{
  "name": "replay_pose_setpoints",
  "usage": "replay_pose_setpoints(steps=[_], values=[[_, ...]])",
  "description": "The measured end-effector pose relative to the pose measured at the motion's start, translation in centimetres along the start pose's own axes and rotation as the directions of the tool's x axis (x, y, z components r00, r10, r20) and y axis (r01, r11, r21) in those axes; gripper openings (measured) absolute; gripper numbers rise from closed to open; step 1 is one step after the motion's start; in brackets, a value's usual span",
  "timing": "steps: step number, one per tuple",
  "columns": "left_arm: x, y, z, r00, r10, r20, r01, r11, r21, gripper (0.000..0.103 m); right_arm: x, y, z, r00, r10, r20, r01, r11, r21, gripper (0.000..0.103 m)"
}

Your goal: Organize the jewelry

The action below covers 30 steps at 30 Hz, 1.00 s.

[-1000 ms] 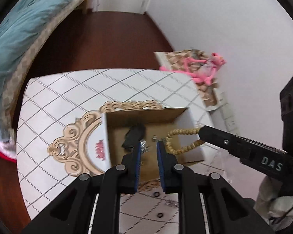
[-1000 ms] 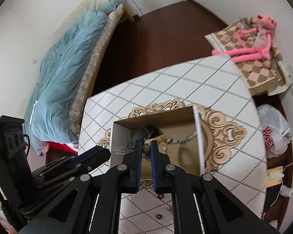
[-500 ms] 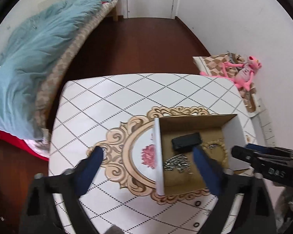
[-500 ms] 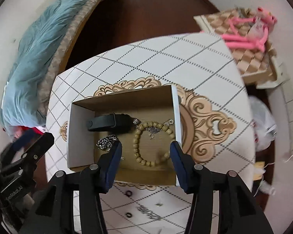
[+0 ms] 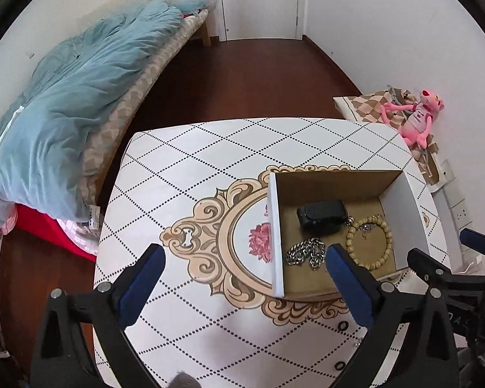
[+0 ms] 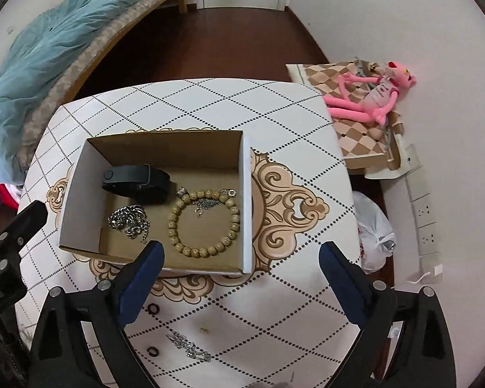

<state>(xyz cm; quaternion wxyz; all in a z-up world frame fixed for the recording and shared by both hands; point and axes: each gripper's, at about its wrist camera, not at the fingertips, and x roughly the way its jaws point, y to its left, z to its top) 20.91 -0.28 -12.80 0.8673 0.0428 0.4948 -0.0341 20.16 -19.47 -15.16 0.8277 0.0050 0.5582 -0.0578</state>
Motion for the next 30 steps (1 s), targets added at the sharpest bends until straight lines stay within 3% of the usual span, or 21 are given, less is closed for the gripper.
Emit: replay_pose_setpoints(steps=[12, 30], values=[[-4.5, 0.0, -1.4, 0.999, 0.003, 0.044, -0.002, 1.0, -0.02, 0.101, -4.8, -0.1, -1.7, 0.996, 0.004, 0.09, -0.007, 0.999, 0.032, 0.098], [-13.7, 0.2, -4.3, 0.989, 0.003, 0.147, 0.0, 1.0, -0.021, 0.101, -15.4, 0.1, -6.4, 0.965, -0.006, 0.263, -0.012, 0.998, 0.066, 0.098]])
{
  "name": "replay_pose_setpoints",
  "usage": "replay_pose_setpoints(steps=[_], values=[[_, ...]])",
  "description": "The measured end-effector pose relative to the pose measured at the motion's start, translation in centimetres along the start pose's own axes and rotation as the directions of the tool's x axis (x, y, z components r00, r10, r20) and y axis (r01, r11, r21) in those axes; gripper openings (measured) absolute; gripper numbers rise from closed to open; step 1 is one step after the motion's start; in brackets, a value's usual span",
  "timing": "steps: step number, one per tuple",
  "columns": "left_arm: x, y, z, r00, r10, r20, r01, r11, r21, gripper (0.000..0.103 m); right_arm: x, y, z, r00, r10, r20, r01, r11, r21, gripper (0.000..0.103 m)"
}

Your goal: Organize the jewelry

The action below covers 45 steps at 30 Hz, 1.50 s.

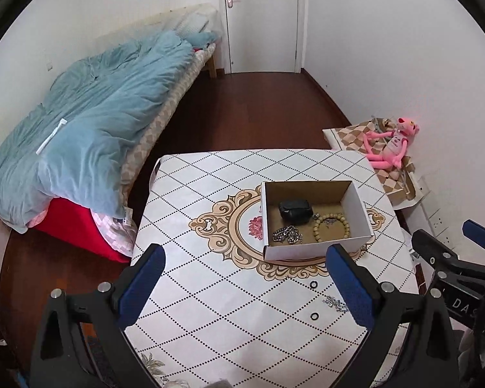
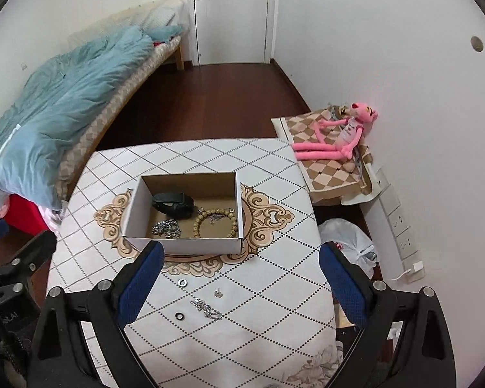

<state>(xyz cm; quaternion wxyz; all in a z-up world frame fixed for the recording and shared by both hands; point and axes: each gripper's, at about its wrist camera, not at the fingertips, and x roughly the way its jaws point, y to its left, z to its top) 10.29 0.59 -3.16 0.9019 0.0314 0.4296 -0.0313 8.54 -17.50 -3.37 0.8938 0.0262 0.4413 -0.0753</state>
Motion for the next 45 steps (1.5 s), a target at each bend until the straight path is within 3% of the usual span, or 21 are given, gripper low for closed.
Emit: replay_pose_setpoints(steps=[8, 15, 16, 17, 19, 24, 31, 33, 34, 35, 39, 45], values=[[-0.3, 0.5, -1.3, 0.999, 0.05, -0.011, -0.05, 0.998, -0.029, 0.101, -0.9, -0.2, -1.6, 1.0, 0.022, -0.022, -0.021, 1.0, 0.02, 0.098], [3.5, 0.5, -4.5, 0.991, 0.11, -0.079, -0.112, 0.994, -0.021, 0.101, 3.6, -1.6, -5.5, 0.991, 0.049, -0.127, -0.04, 0.997, 0.069, 0.096], [4.3, 0.6, -5.2, 0.988, 0.121, -0.098, -0.124, 0.992, -0.019, 0.101, 4.9, -1.7, -6.4, 0.986, 0.064, -0.151, -0.053, 0.996, 0.076, 0.086], [5.1, 0.6, -5.9, 0.984, 0.134, -0.113, -0.137, 0.99, -0.016, 0.101, 6.1, -1.6, -7.3, 0.981, 0.087, -0.175, -0.073, 0.994, 0.081, 0.065], [6.8, 0.8, -7.2, 0.976, 0.16, -0.15, -0.163, 0.987, -0.008, 0.101, 8.3, -1.4, -8.9, 0.969, 0.111, -0.22, -0.094, 0.992, 0.086, 0.051], [10.6, 1.8, -10.0, 0.95, 0.2, -0.239, -0.206, 0.979, 0.003, 0.101, 12.3, 0.4, -12.1, 0.957, 0.159, -0.242, -0.154, 0.987, 0.039, 0.051], [13.0, 2.3, -11.1, 0.936, 0.193, -0.293, -0.203, 0.979, -0.003, 0.101, 15.4, 3.7, -13.3, 0.962, 0.107, -0.25, -0.134, 0.987, -0.094, 0.051], [13.2, 2.1, -11.1, 0.937, 0.191, -0.293, -0.199, 0.98, 0.002, 0.101, 15.2, 4.5, -13.4, 0.973, 0.086, -0.213, -0.117, 0.983, -0.14, 0.044], [13.2, 2.0, -11.1, 0.937, 0.19, -0.292, -0.197, 0.98, 0.007, 0.101, 15.1, 4.7, -13.5, 0.974, 0.096, -0.203, -0.127, 0.981, -0.143, 0.03], [13.3, 1.8, -11.0, 0.938, 0.188, -0.292, -0.193, 0.981, 0.011, 0.101, 15.0, 4.9, -13.4, 0.975, 0.092, -0.201, -0.123, 0.981, -0.151, 0.006], [13.6, 1.1, -10.9, 0.94, 0.177, -0.292, -0.177, 0.984, 0.027, 0.101, 14.8, 4.5, -13.5, 0.974, 0.103, -0.203, -0.132, 0.982, -0.137, 0.007], [13.1, -0.9, -11.1, 0.951, 0.121, -0.284, -0.113, 0.993, 0.047, 0.101, 12.2, 0.4, -13.2, 0.975, 0.152, -0.164, -0.15, 0.988, 0.023, 0.006]])
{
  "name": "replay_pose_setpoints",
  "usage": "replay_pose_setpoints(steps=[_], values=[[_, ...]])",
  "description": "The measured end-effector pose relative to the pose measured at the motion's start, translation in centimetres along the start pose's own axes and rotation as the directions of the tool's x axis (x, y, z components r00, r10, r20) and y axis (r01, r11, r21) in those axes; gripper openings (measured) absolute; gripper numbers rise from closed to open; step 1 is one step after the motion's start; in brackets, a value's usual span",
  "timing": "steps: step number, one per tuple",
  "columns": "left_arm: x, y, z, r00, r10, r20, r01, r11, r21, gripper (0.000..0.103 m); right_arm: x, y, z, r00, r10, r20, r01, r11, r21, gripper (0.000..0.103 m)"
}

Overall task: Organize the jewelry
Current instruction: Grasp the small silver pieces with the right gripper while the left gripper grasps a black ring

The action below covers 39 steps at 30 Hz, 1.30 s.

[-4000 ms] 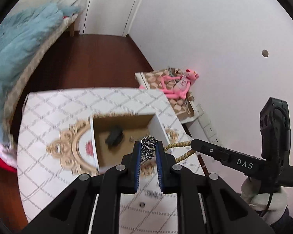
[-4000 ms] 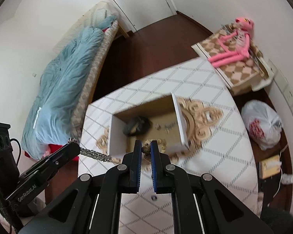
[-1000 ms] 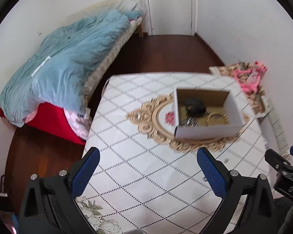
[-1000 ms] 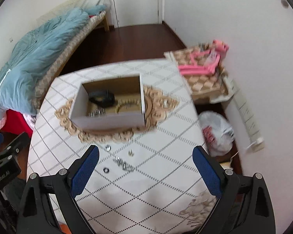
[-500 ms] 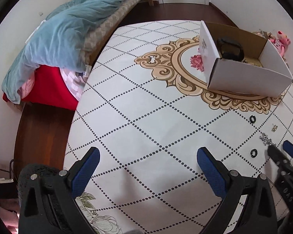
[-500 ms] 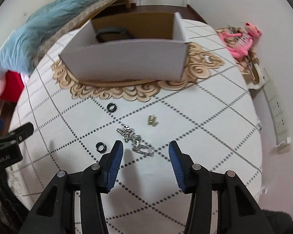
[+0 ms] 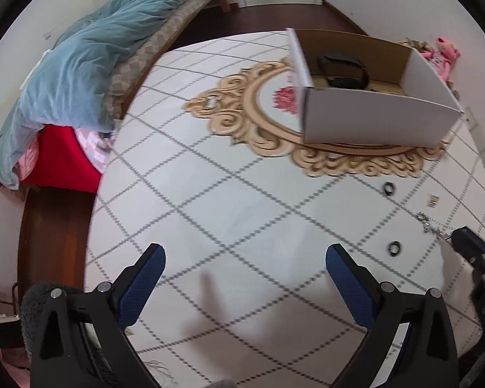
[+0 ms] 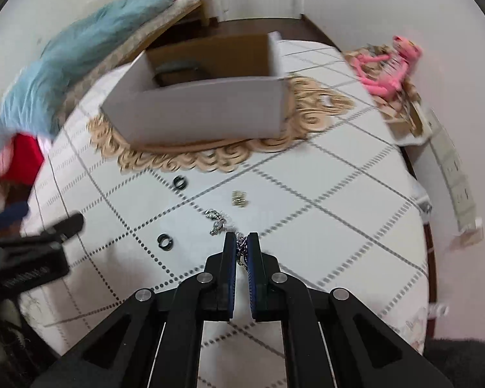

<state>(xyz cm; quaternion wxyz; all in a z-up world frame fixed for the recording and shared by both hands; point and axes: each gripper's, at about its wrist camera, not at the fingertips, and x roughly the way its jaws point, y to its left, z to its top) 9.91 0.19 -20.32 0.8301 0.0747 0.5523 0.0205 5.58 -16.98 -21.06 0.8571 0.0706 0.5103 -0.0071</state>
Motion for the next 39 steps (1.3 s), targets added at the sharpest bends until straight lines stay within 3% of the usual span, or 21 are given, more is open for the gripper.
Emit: replay_pose_setpoints(steps=[6, 10, 12, 14, 18, 20, 25, 33, 39], values=[[0.4, -3.9, -0.2, 0.987, -0.156, -0.045, 0.158, 0.987, 0.039, 0.101, -1.6, -3.3, -0.3, 1.0, -0.027, 0.007, 0.026, 0.996, 0.086, 0.006], [0.4, -6.8, -0.6, 0.98, -0.196, -0.042, 0.199, 0.975, 0.096, 0.098, -1.4, -4.5, -0.6, 0.999, -0.041, 0.0, 0.041, 0.993, 0.108, 0.006], [0.4, -7.7, -0.6, 0.979, -0.198, -0.038, 0.202, 0.973, 0.115, 0.09, -1.1, -4.7, -0.7, 0.999, -0.045, -0.002, 0.045, 0.992, 0.114, 0.006], [0.5, -8.3, -0.6, 0.978, -0.203, -0.042, 0.207, 0.971, 0.121, 0.068, -1.0, -4.8, -0.8, 0.999, -0.046, -0.006, 0.047, 0.992, 0.121, 0.007], [0.7, -8.8, -0.5, 0.978, -0.205, -0.038, 0.208, 0.97, 0.125, 0.047, -0.9, -5.1, -0.7, 0.999, -0.049, -0.007, 0.05, 0.99, 0.129, 0.007], [0.6, -8.7, -0.3, 0.977, -0.212, -0.031, 0.214, 0.968, 0.13, 0.029, -0.8, -5.2, -0.7, 0.999, -0.052, -0.007, 0.052, 0.99, 0.132, 0.007], [0.7, -8.8, -0.1, 0.975, -0.22, -0.022, 0.221, 0.965, 0.139, 0.012, -0.6, -5.3, -0.7, 0.999, -0.052, -0.013, 0.054, 0.988, 0.142, 0.007], [0.1, -8.3, -0.3, 0.97, -0.243, -0.012, 0.242, 0.961, 0.134, 0.01, -1.5, -5.2, -0.2, 0.999, -0.035, 0.006, 0.034, 0.988, 0.149, 0.007], [-2.6, -7.2, 0.8, 0.965, -0.257, 0.058, 0.248, 0.959, 0.137, 0.01, -3.7, -4.6, 1.4, 0.998, 0.001, 0.055, -0.009, 0.989, 0.145, 0.007]])
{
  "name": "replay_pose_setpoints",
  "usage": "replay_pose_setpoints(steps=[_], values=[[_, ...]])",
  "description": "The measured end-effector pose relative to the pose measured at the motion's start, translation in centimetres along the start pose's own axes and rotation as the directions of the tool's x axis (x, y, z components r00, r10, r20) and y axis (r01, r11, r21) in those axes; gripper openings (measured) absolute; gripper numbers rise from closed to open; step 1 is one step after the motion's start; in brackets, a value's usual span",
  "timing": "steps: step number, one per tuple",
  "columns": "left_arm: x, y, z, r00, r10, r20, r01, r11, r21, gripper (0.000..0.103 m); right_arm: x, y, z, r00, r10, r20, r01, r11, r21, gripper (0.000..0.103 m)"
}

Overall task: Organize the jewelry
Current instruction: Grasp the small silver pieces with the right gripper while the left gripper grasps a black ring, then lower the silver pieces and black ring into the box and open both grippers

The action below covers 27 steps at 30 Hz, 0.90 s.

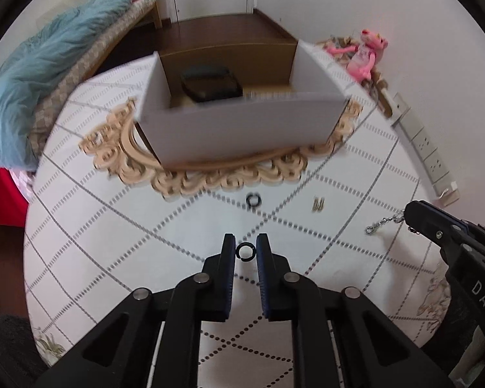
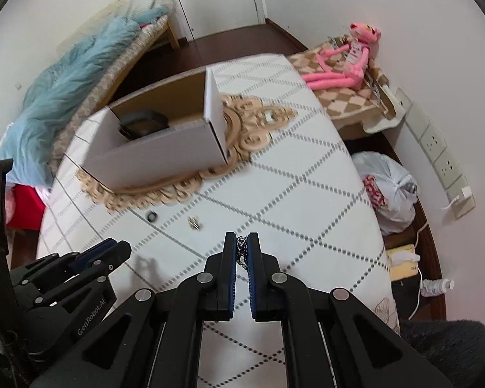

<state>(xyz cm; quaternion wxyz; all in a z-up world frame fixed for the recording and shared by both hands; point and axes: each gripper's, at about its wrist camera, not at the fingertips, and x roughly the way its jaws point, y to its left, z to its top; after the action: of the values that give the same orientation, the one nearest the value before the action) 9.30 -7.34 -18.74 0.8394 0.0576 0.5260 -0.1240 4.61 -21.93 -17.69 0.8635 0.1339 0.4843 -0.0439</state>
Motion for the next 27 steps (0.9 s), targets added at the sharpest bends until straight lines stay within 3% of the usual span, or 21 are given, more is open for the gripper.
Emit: replay_pose_setpoints(steps=[10, 14, 19, 27], values=[[-5.9, 2.0, 4.8, 0.987, -0.021, 0.159, 0.025, 0.999, -0.024, 0.01, -5.1, 2.4, 5.9, 0.988, 0.099, 0.121, -0.095, 0.995, -0.039, 0.007], [-6.9, 3.1, 7.4, 0.982, -0.035, 0.188, 0.044, 0.998, -0.043, 0.01, -5.6, 3.6, 9.4, 0.98, 0.13, 0.15, -0.121, 0.99, -0.069, 0.007], [-5.9, 5.2, 10.3, 0.985, -0.059, 0.165, 0.073, 0.994, -0.077, 0.01, -3.5, 4.8, 13.9, 0.98, 0.154, 0.124, -0.143, 0.985, -0.094, 0.007], [-1.5, 7.5, 13.5, 0.991, -0.131, 0.039, 0.135, 0.983, -0.125, 0.01, 3.1, 6.1, 18.5, 0.989, 0.15, 0.002, -0.149, 0.983, -0.105, 0.006]])
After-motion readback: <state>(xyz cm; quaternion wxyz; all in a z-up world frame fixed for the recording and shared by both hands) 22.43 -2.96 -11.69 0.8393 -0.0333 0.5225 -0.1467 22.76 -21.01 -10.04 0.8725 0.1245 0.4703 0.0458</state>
